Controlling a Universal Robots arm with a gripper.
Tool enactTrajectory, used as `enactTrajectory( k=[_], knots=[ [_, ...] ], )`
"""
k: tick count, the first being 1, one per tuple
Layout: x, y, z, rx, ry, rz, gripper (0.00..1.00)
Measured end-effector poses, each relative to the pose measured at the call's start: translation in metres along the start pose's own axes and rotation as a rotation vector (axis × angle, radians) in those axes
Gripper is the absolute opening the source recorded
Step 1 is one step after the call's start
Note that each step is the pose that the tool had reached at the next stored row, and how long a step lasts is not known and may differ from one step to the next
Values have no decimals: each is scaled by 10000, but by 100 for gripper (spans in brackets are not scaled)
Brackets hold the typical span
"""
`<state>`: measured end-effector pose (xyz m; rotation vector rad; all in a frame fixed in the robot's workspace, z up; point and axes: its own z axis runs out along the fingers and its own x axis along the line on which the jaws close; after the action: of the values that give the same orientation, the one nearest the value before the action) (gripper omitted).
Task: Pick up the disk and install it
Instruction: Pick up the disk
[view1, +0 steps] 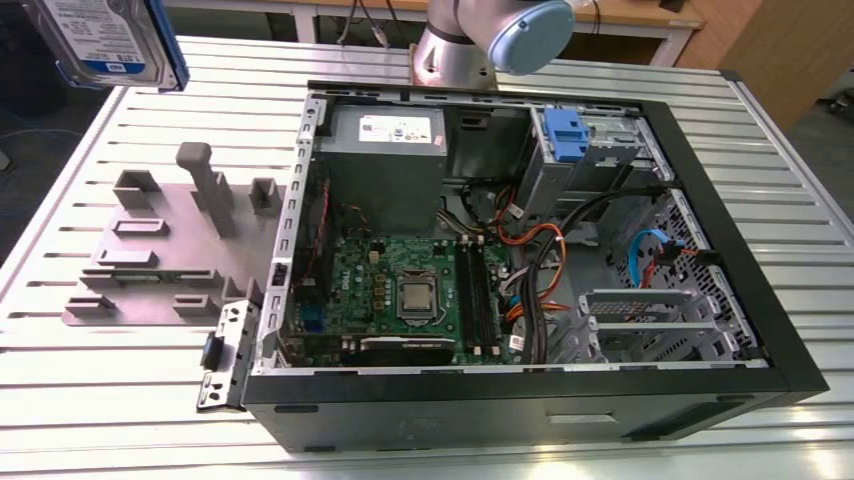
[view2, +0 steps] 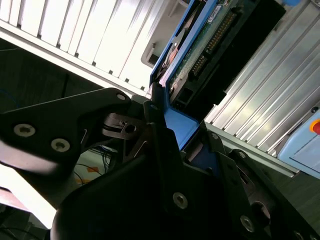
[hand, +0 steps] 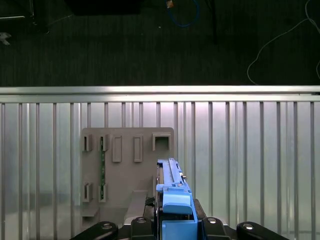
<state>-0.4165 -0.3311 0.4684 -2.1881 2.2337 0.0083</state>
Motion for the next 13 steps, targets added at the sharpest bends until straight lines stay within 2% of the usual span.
enactTrajectory(
  k=[8,13],
  knots=[
    [1,-31,0,-1,12,0,36],
    [26,-34,-1,-1,12,-1,36]
  ],
)
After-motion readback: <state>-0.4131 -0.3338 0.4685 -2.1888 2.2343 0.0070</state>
